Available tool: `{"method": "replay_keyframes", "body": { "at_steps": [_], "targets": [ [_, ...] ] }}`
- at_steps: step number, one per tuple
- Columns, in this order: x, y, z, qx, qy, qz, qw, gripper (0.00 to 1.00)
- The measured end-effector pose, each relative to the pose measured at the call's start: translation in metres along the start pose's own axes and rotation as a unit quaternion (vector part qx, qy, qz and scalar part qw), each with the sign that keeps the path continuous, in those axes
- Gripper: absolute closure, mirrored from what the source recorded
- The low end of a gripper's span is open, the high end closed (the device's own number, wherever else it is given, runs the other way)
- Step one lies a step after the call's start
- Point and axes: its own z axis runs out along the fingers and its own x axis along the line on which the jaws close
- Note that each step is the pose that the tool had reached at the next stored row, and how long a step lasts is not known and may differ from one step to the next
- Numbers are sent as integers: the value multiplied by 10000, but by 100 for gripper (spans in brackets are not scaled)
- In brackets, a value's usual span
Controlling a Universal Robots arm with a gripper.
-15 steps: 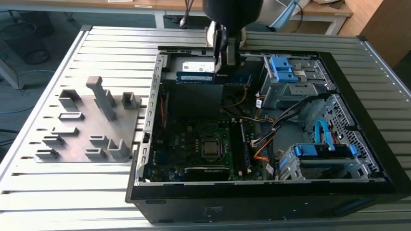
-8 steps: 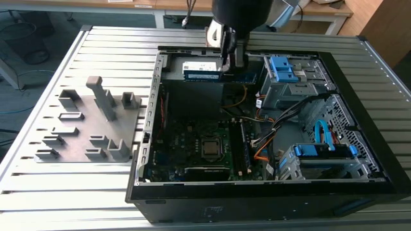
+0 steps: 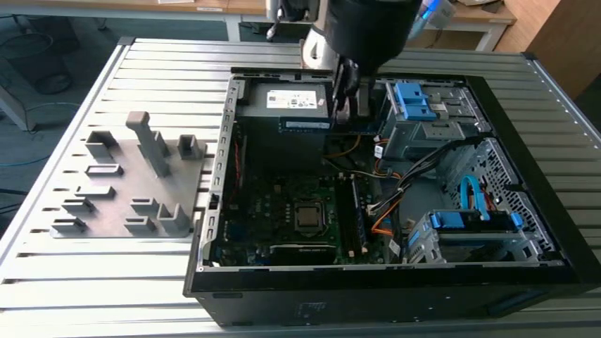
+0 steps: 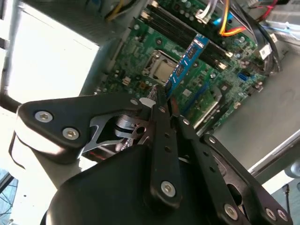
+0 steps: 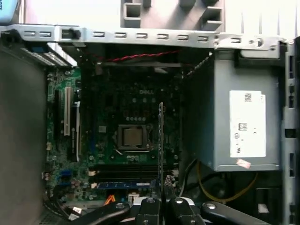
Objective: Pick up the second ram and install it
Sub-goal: 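Pick up the second ram and move it above second insertion slot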
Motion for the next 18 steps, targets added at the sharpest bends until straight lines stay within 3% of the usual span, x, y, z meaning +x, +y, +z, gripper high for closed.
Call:
{"method": "replay_keyframes", "body": {
  "at_steps": [7,18],
  "targets": [
    [265,-44,105,0,-8,0,10000,86],
    [309,-183,299,0,-10,0,10000,86]
  ]
}}
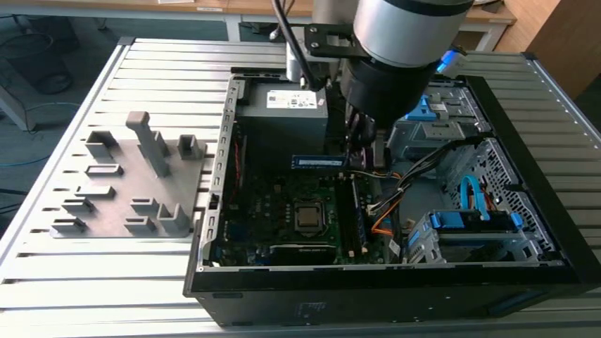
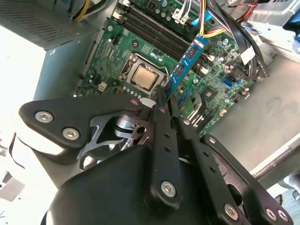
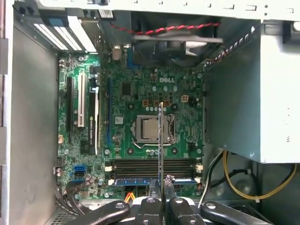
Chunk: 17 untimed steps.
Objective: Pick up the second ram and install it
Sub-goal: 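Pick up the second ram and move it above second insertion slot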
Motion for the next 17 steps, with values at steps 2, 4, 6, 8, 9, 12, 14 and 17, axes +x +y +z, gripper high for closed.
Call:
{"method": "replay_keyframes", "body": {
  "at_steps": [2,4,6,8,9,12,14,17],
  "targets": [
    [3,-16,35,0,1,0,10000,86],
    [6,-27,71,0,0,0,10000,86],
    [9,-30,109,0,0,1,10000,86],
    [12,-31,144,0,0,0,10000,86],
    [15,-32,162,0,0,0,10000,86],
    [24,-33,216,0,0,0,10000,86],
    [30,-34,253,0,0,0,10000,86],
    [40,-35,306,0,0,0,10000,86]
  ]
}}
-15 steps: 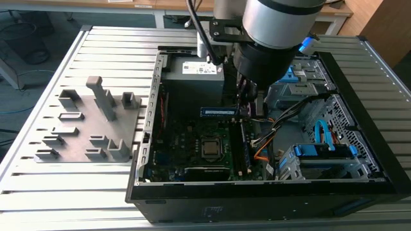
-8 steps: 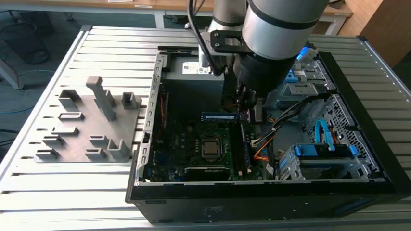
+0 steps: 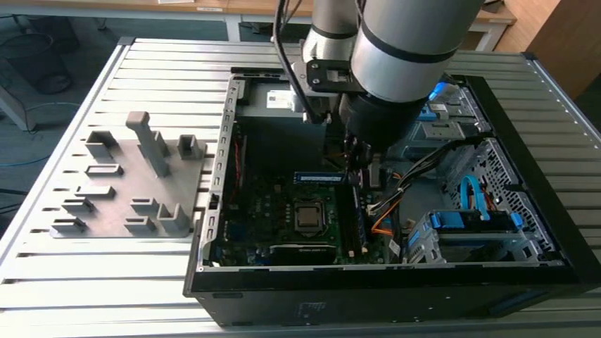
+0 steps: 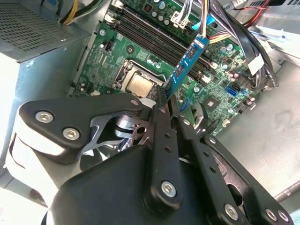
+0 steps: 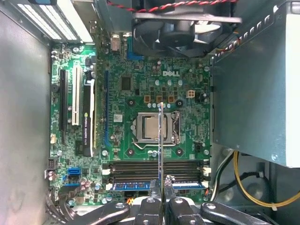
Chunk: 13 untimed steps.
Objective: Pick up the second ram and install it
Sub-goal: 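Pick up the second ram and move it above second insertion slot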
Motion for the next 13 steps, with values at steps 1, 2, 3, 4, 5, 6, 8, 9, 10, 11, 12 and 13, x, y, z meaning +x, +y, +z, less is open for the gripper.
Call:
{"method": "replay_keyframes", "body": {
  "at_steps": [1,2,3,4,5,6,8,9,10,11,12,13],
  "targets": [
    [4,0,18,0,0,0,10000,86],
    [8,0,35,0,0,0,10000,86],
    [14,0,53,0,0,0,10000,86],
    [22,-1,70,0,0,0,10000,86],
    [32,-1,89,0,0,0,10000,86],
    [39,-2,107,0,0,0,10000,86],
    [53,-2,142,0,0,0,10000,86],
    [59,-3,158,0,1,0,10000,86],
    [64,-3,176,0,0,0,10000,86],
    [69,-4,195,-1,1,0,10000,86],
    [72,-5,213,-1,1,0,10000,86],
    [76,-5,231,-2,1,0,10000,86]
  ]
}}
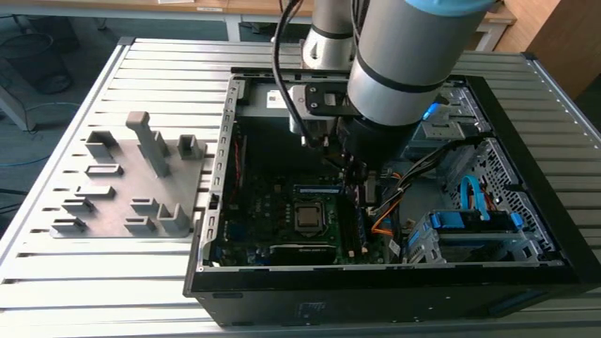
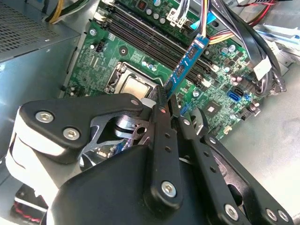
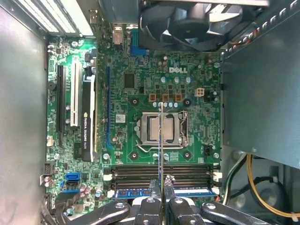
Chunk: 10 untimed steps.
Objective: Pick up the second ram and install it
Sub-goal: 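Pick up the second ram and move it above second insertion slot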
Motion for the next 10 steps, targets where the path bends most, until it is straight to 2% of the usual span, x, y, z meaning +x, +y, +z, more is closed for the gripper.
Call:
{"method": "replay_keyframes", "body": {
  "at_steps": [10],
  "targets": [
    [45,-5,164,-1,0,0,10000,86]
  ]
}}
